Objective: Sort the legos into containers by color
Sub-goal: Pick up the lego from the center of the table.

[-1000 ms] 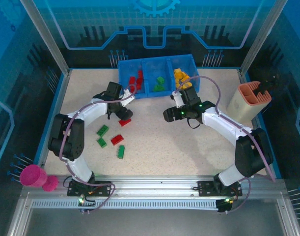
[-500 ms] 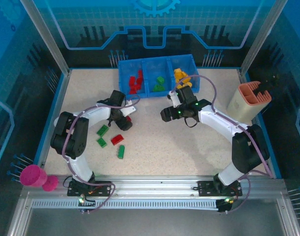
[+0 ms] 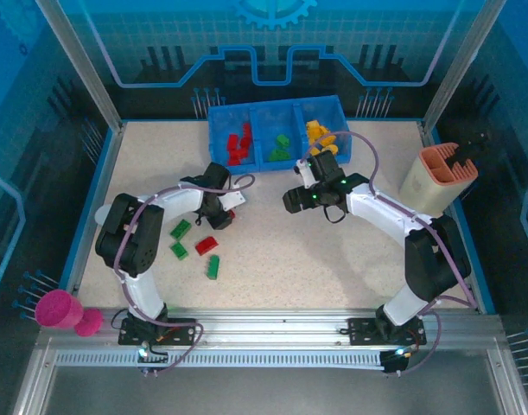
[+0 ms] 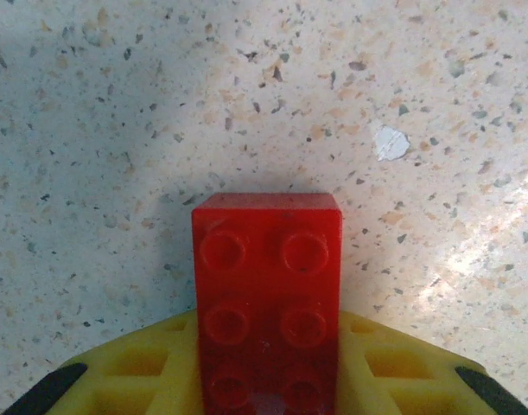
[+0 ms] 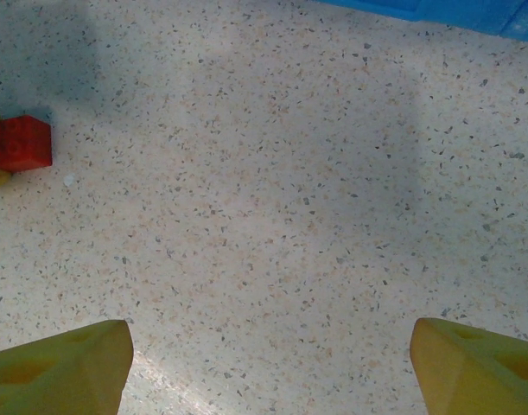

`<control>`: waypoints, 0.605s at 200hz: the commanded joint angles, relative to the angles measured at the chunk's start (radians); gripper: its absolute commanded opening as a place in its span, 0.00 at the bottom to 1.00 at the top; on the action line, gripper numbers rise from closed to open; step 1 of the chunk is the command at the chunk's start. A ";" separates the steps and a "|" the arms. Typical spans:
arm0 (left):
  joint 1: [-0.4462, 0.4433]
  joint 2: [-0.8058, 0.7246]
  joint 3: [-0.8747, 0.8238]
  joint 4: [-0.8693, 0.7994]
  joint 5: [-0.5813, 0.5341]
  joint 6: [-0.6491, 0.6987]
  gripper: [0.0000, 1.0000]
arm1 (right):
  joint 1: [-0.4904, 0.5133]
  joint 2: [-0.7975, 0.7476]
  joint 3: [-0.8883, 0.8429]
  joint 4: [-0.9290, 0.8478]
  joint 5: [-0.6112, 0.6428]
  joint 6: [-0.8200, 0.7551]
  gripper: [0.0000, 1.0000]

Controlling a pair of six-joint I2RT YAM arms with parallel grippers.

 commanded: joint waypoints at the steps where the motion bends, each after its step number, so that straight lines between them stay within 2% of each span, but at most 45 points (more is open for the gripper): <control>1: 0.012 0.015 0.050 -0.048 -0.015 -0.057 0.29 | 0.012 -0.005 0.022 -0.022 0.019 0.004 0.85; 33: 0.012 -0.027 0.187 -0.038 -0.019 -0.144 0.27 | 0.011 -0.034 -0.013 -0.011 0.015 0.004 0.86; 52: 0.012 0.004 0.323 -0.031 -0.032 -0.189 0.27 | 0.012 -0.058 -0.044 -0.003 0.004 0.004 0.86; 90: 0.021 0.205 0.638 -0.047 -0.187 -0.272 0.27 | 0.023 -0.086 -0.075 -0.010 -0.003 0.014 0.86; 121: 0.047 0.376 0.844 -0.058 -0.244 -0.324 0.27 | 0.047 -0.093 -0.068 -0.026 0.007 0.026 0.86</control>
